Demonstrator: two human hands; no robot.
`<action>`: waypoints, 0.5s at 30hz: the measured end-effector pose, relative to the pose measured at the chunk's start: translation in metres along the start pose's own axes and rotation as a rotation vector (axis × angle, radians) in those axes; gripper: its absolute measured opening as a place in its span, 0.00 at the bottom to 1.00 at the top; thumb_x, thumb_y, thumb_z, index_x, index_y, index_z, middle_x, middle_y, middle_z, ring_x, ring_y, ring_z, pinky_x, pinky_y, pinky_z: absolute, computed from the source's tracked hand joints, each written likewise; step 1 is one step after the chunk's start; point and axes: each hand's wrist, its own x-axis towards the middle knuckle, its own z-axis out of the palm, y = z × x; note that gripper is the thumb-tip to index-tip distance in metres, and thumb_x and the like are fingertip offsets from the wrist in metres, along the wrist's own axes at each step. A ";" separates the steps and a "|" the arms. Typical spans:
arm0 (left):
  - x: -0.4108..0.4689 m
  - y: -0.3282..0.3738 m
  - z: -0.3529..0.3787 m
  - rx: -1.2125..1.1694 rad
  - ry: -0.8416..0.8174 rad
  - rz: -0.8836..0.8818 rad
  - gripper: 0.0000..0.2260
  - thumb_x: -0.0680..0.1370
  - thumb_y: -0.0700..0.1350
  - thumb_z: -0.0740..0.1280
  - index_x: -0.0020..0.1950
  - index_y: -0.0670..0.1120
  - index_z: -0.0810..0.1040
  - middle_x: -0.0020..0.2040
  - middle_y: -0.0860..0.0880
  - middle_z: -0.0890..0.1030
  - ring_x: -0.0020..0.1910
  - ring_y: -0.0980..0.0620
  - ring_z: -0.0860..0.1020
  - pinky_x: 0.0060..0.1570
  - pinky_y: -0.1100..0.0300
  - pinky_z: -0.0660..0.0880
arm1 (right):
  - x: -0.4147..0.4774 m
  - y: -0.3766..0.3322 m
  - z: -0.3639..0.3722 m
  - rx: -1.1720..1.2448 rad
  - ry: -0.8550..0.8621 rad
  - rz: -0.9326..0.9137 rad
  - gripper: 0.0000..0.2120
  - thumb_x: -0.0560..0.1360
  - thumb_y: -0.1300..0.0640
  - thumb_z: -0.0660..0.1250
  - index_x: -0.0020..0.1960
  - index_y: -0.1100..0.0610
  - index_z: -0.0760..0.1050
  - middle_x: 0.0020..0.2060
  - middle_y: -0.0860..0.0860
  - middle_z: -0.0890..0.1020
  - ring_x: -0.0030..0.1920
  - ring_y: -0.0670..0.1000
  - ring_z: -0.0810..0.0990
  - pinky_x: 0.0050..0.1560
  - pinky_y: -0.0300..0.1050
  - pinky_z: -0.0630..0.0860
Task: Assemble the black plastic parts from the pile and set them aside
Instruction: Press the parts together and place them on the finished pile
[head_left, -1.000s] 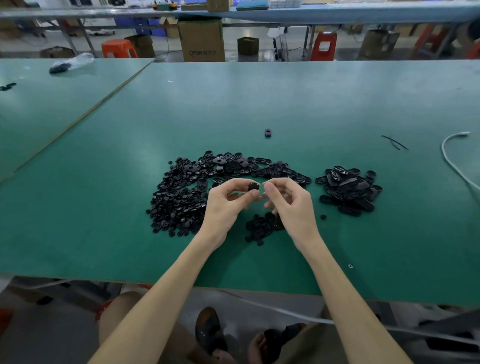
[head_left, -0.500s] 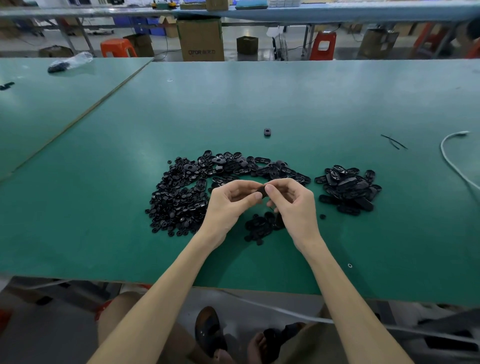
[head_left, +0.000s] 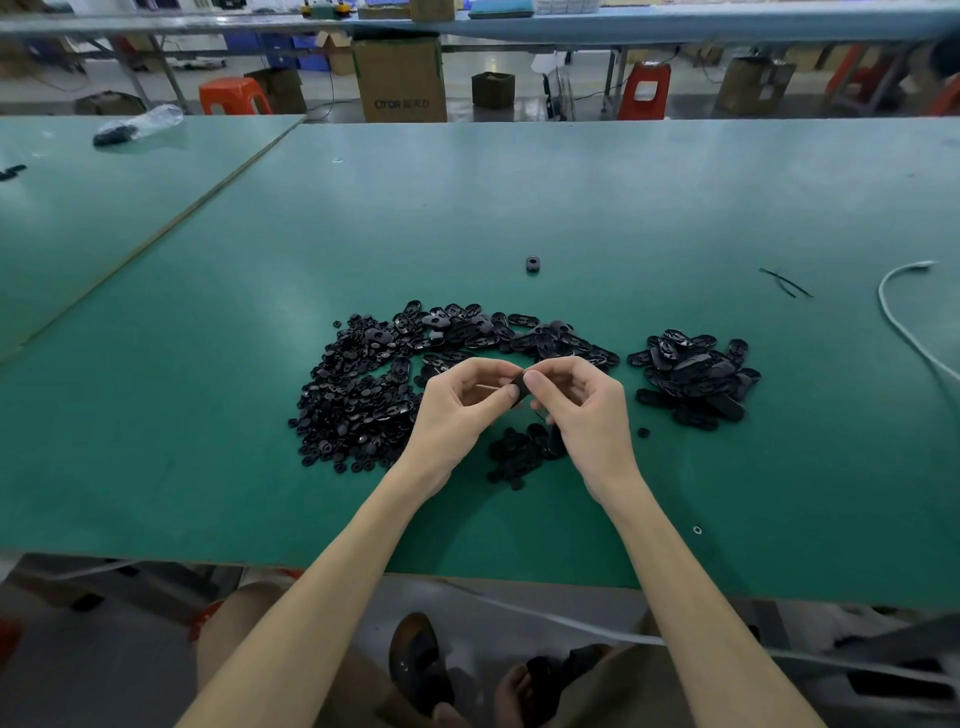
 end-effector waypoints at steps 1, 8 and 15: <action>0.000 0.000 0.000 0.002 -0.002 0.002 0.07 0.79 0.37 0.73 0.56 0.42 0.84 0.51 0.47 0.87 0.48 0.54 0.84 0.45 0.68 0.76 | 0.000 0.000 0.000 -0.006 -0.005 0.000 0.03 0.78 0.56 0.75 0.47 0.49 0.84 0.40 0.48 0.87 0.39 0.46 0.84 0.41 0.37 0.78; 0.000 0.000 0.000 0.006 0.006 0.015 0.08 0.79 0.35 0.72 0.57 0.42 0.84 0.52 0.48 0.87 0.51 0.52 0.85 0.50 0.65 0.78 | 0.000 -0.001 0.001 0.004 -0.013 0.002 0.04 0.78 0.59 0.75 0.49 0.51 0.84 0.42 0.49 0.87 0.39 0.48 0.84 0.40 0.37 0.78; 0.000 -0.001 0.000 0.006 -0.005 0.018 0.09 0.79 0.34 0.72 0.58 0.41 0.84 0.51 0.46 0.87 0.50 0.50 0.86 0.52 0.63 0.79 | -0.001 -0.002 0.000 0.007 -0.007 -0.001 0.04 0.78 0.60 0.75 0.49 0.52 0.84 0.42 0.50 0.87 0.39 0.49 0.85 0.40 0.38 0.78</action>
